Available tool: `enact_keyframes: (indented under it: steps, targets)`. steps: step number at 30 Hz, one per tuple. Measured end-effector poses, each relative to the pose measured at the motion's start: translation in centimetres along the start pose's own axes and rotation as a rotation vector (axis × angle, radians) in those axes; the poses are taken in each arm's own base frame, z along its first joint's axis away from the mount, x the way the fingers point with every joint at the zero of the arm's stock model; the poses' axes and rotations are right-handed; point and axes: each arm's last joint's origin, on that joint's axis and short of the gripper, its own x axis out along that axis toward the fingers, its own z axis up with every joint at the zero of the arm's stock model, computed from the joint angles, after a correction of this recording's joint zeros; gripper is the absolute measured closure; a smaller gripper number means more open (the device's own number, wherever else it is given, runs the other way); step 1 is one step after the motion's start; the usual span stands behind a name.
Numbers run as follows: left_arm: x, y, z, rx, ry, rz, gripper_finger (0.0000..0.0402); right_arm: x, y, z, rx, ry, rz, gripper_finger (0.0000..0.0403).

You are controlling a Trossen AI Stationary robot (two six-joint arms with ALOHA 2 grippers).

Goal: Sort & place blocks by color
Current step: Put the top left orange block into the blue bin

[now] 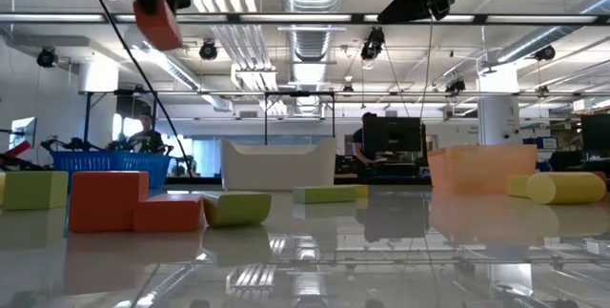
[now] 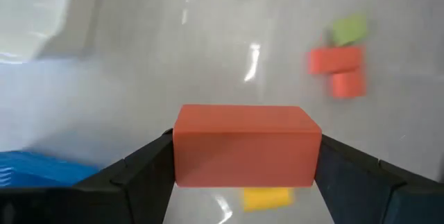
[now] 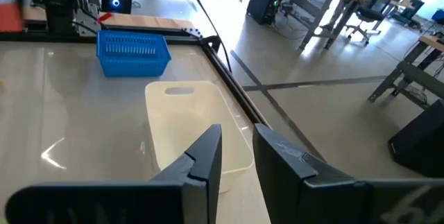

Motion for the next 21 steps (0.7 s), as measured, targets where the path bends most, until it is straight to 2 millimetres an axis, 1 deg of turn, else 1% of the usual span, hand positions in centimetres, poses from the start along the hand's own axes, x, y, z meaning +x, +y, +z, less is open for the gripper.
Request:
enact_keyframes:
  steps: [2,6,9,12,16,19,21]
  targets:
    - [0.3,1.5,-0.1,0.031,0.069,0.048,0.0118,0.0,0.0,-0.1,-0.003,0.008,0.001,0.033]
    - [1.2,5.3,-0.9,0.057,0.246,0.211,0.0118,0.0,0.0,-0.1,-0.004,0.011,0.002,0.033]
    - [2.3,8.3,-1.2,0.027,0.3,0.259,0.0118,0.0,0.0,-0.2,-0.005,0.016,0.002,0.033]
    - [3.7,11.4,-1.7,-0.063,0.323,0.272,0.0117,0.0,0.0,-0.3,-0.008,0.025,0.004,0.033]
    - [5.2,15.2,-3.5,-0.251,0.387,0.292,0.0117,0.0,0.0,-0.2,-0.008,0.025,0.003,0.033]
    - [6.1,17.3,-4.8,-0.412,0.406,0.301,0.0117,0.0,0.0,-0.2,-0.008,0.025,0.003,0.033]
    - [6.6,18.1,-5.4,-0.488,0.397,0.296,0.0117,0.0,0.0,-0.2,-0.008,0.024,0.004,0.033]
